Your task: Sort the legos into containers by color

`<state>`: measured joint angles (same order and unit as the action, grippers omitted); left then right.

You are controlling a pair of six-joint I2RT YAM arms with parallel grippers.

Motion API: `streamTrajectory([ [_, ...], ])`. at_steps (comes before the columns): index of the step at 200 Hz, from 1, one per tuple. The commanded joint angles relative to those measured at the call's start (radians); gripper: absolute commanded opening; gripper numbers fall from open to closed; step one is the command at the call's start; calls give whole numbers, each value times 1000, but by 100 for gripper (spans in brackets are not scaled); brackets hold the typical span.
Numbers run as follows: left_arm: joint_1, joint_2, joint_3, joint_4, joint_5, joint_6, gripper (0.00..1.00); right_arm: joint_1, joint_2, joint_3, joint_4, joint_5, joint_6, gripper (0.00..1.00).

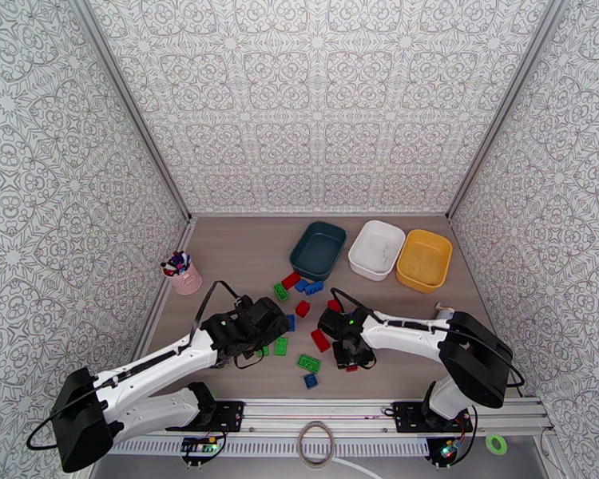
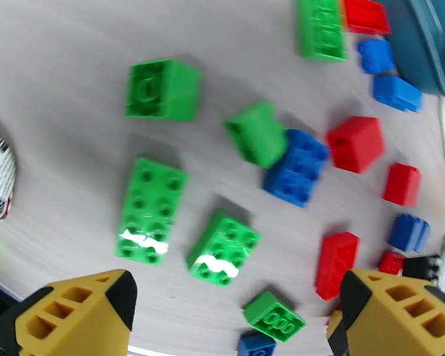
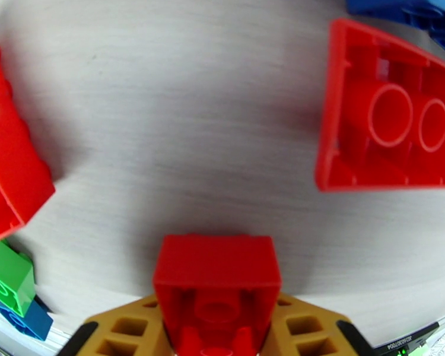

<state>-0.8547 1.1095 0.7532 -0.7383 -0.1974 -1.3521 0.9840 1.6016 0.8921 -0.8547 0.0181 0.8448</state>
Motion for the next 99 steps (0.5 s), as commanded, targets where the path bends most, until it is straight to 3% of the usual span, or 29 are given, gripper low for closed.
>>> streamTrajectory([
  [1, 12, 8, 22, 71, 72, 107, 96, 10, -57, 33, -46, 55, 26, 37],
  [28, 71, 37, 19, 105, 177, 164, 90, 6, -98, 84, -93, 109, 25, 37],
  [55, 92, 42, 69, 122, 160, 227, 90, -36, -131, 165, -116, 136, -13, 39],
  [99, 172, 164, 215, 196, 244, 362, 89, -259, -145, 315, -144, 119, -106, 39],
])
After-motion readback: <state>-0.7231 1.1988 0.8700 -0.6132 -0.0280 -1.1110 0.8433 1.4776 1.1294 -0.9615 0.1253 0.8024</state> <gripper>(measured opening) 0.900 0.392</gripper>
